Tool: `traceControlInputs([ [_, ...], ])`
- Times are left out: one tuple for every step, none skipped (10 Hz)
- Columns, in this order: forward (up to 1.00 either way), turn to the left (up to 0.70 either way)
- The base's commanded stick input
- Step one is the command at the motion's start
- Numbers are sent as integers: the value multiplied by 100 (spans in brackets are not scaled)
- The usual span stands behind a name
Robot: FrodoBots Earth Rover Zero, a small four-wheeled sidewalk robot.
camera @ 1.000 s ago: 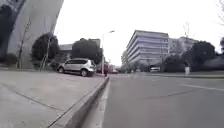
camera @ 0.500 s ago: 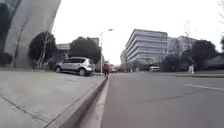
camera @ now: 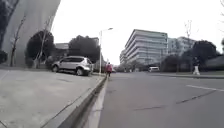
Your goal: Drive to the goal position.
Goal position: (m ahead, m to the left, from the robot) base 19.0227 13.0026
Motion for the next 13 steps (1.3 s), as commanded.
traceControlInputs([
  [70, 0],
  [70, 0],
  [70, 0],
  [70, 0],
  [70, 0],
  [70, 0],
  [70, 0],
  [70, 0],
  [70, 0],
  [70, 0],
  [70, 0],
  [70, 0],
  [70, 0],
])
